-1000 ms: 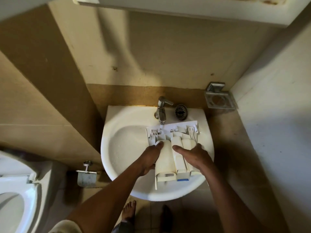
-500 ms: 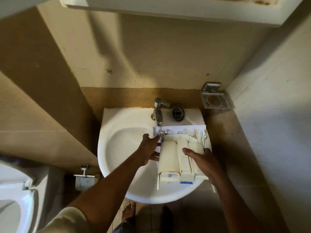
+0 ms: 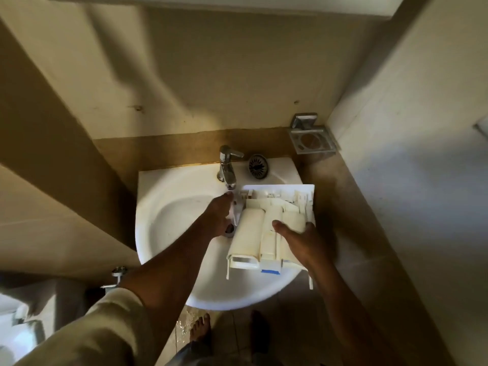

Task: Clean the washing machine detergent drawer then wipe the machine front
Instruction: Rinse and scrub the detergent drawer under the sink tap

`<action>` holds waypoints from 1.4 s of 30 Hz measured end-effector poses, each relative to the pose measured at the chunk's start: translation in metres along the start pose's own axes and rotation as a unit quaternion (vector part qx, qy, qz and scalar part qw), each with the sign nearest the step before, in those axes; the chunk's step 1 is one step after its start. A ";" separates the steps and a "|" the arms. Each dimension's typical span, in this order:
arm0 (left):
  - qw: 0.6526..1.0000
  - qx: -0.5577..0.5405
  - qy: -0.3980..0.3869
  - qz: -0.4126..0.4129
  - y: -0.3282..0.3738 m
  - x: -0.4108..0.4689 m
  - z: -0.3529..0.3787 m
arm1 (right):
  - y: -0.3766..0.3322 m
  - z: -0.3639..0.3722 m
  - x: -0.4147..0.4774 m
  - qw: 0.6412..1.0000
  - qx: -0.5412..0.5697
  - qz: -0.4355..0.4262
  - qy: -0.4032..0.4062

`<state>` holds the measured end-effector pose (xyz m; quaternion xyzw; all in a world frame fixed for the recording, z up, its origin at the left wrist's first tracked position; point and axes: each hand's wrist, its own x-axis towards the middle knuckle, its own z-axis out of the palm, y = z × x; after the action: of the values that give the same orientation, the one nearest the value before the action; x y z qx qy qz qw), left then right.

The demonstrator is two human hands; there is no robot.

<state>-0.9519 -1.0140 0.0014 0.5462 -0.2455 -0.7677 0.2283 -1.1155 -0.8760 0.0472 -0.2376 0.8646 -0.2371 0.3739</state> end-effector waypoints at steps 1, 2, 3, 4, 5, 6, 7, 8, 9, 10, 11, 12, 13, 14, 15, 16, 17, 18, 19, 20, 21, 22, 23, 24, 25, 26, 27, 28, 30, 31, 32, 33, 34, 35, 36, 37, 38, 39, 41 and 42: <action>1.000 -0.015 0.001 0.003 -0.002 0.002 -0.002 | -0.003 0.001 -0.001 1.000 -0.007 0.001 -0.003; 1.000 -0.016 0.002 0.004 -0.005 0.004 -0.004 | -0.005 0.002 -0.002 1.000 -0.014 0.003 -0.008; 1.000 -0.014 0.008 0.008 -0.008 0.006 -0.008 | -0.006 0.003 -0.003 1.000 -0.017 0.004 -0.015; 1.000 -0.011 0.018 0.013 -0.011 0.007 -0.012 | -0.006 0.004 -0.003 1.000 -0.012 0.007 -0.025; 0.999 -0.012 0.031 0.016 -0.014 0.010 -0.018 | -0.006 0.005 -0.005 0.999 0.000 0.009 -0.038; 0.999 -0.019 0.043 0.023 -0.015 0.009 -0.023 | -0.006 0.007 -0.006 0.998 0.010 0.014 -0.055; 0.998 -0.030 0.051 0.036 -0.016 0.008 -0.027 | -0.006 0.009 -0.009 0.997 0.015 0.015 -0.072; 0.996 -0.031 0.058 0.052 -0.014 0.005 -0.031 | -0.006 0.012 -0.011 0.996 0.017 0.015 -0.087; 0.996 -0.020 0.060 0.068 -0.013 0.003 -0.034 | -0.004 0.017 -0.011 0.995 0.017 0.012 -0.098; 0.995 0.002 0.061 0.082 -0.011 0.002 -0.037 | -0.004 0.022 -0.011 0.994 0.019 0.009 -0.105; 0.993 0.031 0.067 0.090 -0.010 0.001 -0.039 | -0.003 0.027 -0.010 0.993 0.021 0.006 -0.112; 0.990 0.065 0.078 0.098 -0.008 -0.002 -0.042 | -0.002 0.031 -0.007 0.993 0.023 0.003 -0.119; 0.986 0.093 0.089 0.106 -0.006 -0.003 -0.045 | -0.003 0.034 -0.006 0.992 0.024 0.000 -0.126; 0.982 0.110 0.099 0.116 -0.005 -0.004 -0.048 | -0.005 0.036 -0.005 0.991 0.022 0.002 -0.131; 0.979 0.117 0.108 0.124 -0.005 -0.004 -0.053 | -0.008 0.038 -0.003 0.991 0.022 0.002 -0.135; 0.978 0.123 0.113 0.127 -0.005 -0.006 -0.055 | -0.010 0.039 -0.001 0.990 0.020 -0.002 -0.137; 0.977 0.122 0.117 0.130 -0.006 -0.007 -0.059 | -0.013 0.041 0.001 0.990 0.018 -0.010 -0.142; 0.977 0.122 0.119 0.130 -0.007 -0.008 -0.063 | -0.015 0.043 0.003 0.989 0.011 -0.015 -0.146; 0.976 0.123 0.122 0.132 -0.009 -0.009 -0.067 | -0.019 0.043 0.003 0.988 0.005 -0.019 -0.153; 0.975 0.125 0.130 0.133 -0.010 -0.011 -0.071 | -0.023 0.044 0.004 0.987 -0.002 -0.020 -0.158; 0.974 0.122 0.140 0.134 -0.012 -0.010 -0.076 | -0.027 0.044 0.003 0.986 -0.010 -0.023 -0.163; 0.973 0.116 0.148 0.134 -0.013 -0.013 -0.079 | -0.032 0.045 0.003 0.985 -0.020 -0.028 -0.169; 0.973 0.100 0.156 0.136 -0.015 -0.015 -0.081 | -0.036 0.046 0.003 0.983 -0.030 -0.036 -0.176; 0.973 0.092 0.166 0.134 -0.016 -0.019 -0.083 | -0.040 0.048 0.001 0.981 -0.040 -0.045 -0.183; 0.972 0.080 0.176 0.132 -0.018 -0.022 -0.085 | -0.041 0.051 0.001 0.979 -0.053 -0.054 -0.190; 0.973 0.073 0.180 0.126 -0.022 -0.024 -0.088 | -0.042 0.055 -0.001 0.976 -0.067 -0.059 -0.198; 0.974 0.057 0.183 0.122 -0.026 -0.025 -0.091 | -0.043 0.058 -0.001 0.973 -0.080 -0.064 -0.208; 0.975 0.044 0.185 0.118 -0.029 -0.026 -0.092 | -0.044 0.061 -0.002 0.971 -0.087 -0.067 -0.213; 0.974 0.008 0.198 0.109 -0.032 -0.029 -0.094 | -0.046 0.063 -0.005 0.969 -0.095 -0.081 -0.212; 0.972 -0.006 0.207 0.111 -0.031 -0.029 -0.095 | -0.047 0.063 -0.006 0.968 -0.098 -0.086 -0.213; 0.969 -0.006 0.218 0.113 -0.029 -0.032 -0.094 | -0.047 0.064 -0.007 0.967 -0.099 -0.088 -0.219; 0.966 0.004 0.234 0.114 -0.026 -0.035 -0.093 | -0.047 0.066 -0.008 0.965 -0.098 -0.092 -0.225; 0.962 0.021 0.247 0.116 -0.023 -0.038 -0.093 | -0.048 0.067 -0.011 0.964 -0.095 -0.094 -0.231; 0.957 0.034 0.258 0.127 -0.019 -0.040 -0.093 | -0.047 0.069 -0.013 0.963 -0.087 -0.092 -0.240; 0.952 0.045 0.269 0.140 -0.016 -0.043 -0.093 | -0.045 0.072 -0.013 0.961 -0.074 -0.085 -0.251; 0.945 0.056 0.285 0.151 -0.015 -0.043 -0.095 | -0.043 0.074 -0.013 0.960 -0.061 -0.078 -0.262; 0.939 0.069 0.300 0.156 -0.013 -0.045 -0.095 | -0.042 0.074 -0.013 0.957 -0.055 -0.078 -0.274; 0.935 0.078 0.310 0.157 -0.014 -0.043 -0.098 | -0.040 0.076 -0.013 0.955 -0.050 -0.084 -0.281; 0.934 0.069 0.312 0.160 -0.014 -0.042 -0.098 | -0.039 0.075 -0.010 0.955 -0.041 -0.094 -0.278; 0.933 0.065 0.313 0.166 -0.016 -0.044 -0.097 | -0.040 0.075 -0.007 0.956 -0.038 -0.098 -0.275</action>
<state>-0.8476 -0.9872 -0.0041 0.7238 -0.2981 -0.4917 0.3813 -1.0452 -0.9205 0.0290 -0.3914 0.7088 -0.1651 0.5631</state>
